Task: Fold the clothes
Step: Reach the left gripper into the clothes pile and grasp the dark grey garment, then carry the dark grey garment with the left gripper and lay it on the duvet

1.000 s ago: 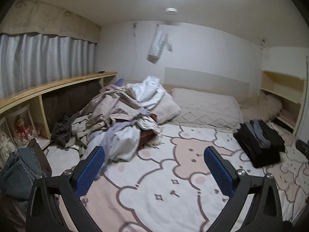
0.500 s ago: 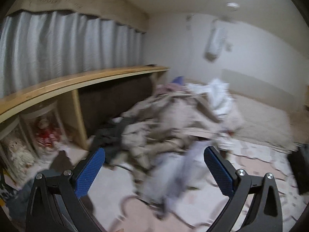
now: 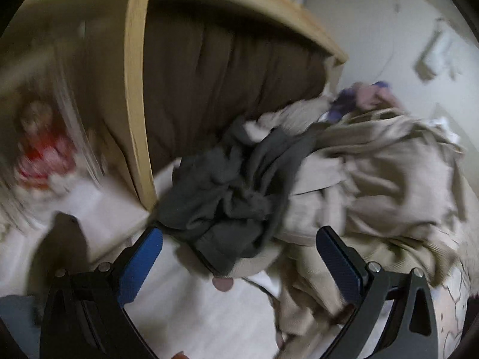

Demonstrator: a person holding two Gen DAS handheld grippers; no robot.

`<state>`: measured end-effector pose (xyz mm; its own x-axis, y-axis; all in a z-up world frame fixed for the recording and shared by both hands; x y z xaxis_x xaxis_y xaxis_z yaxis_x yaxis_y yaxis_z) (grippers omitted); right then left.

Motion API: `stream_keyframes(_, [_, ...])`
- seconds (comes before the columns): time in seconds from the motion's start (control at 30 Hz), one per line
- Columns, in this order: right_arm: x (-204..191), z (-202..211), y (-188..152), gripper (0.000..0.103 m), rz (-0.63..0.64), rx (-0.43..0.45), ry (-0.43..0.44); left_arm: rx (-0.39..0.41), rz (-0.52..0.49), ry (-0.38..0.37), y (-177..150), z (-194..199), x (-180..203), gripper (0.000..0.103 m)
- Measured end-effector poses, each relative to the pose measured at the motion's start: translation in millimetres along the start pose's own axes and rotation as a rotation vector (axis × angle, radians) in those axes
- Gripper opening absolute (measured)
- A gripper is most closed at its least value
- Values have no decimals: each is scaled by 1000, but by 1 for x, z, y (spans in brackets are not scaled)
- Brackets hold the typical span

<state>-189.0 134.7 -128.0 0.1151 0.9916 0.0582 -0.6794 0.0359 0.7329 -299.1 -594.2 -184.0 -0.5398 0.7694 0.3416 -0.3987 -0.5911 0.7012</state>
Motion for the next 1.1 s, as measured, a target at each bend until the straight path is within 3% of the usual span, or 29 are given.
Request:
stream_keyframes(0.3, [-8, -25, -5, 103, 43, -48, -20, -127, 162, 96, -30, -79, -42, 103])
stream_keyframes(0.37, [-11, -27, -6, 103, 54, -56, -6, -138, 213, 73, -38, -81, -47, 101])
stream_keyframes(0.43, [-13, -27, -8, 103, 61, -61, 5, -135, 232, 1, -39, -74, -41, 61])
stream_keyframes(0.47, [-14, -26, -8, 103, 65, -60, 10, -143, 220, -28, -37, -70, -36, 49])
stream_keyframes(0.5, [-15, -25, -9, 103, 72, -59, 15, -145, 180, -29, -35, -64, -29, 30])
stream_keyframes(0.53, [-16, -23, -9, 103, 82, -55, 18, -145, 125, -14, -31, -56, -21, 19])
stream_keyframes(0.57, [-15, -22, -9, 103, 88, -51, 17, -136, 72, -6, -26, -47, -13, 19])
stream_keyframes(0.73, [-7, -7, -5, 103, 73, -33, 39, 7, -48, -74, 19, 38, 28, 18])
stream_keyframes(0.97, [14, 32, 5, 103, 25, 21, 88, 232, -289, -179, 101, 213, 121, 17])
stream_keyframes(1.1, [26, 64, 9, 103, 8, 68, 133, 310, -439, -306, 105, 320, 195, 17])
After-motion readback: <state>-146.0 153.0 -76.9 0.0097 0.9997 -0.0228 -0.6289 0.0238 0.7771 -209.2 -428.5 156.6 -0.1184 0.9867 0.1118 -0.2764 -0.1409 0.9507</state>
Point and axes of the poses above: each gripper's, at about its wrist camera, not at the fingertips, and z roughly against the way its jaws point, x to its right, y to its top, the point moved 8 cm from there along -z, roughly the way its jaws point, and after that the axes turned 13 degrees about -y, right-handed, at the moved point
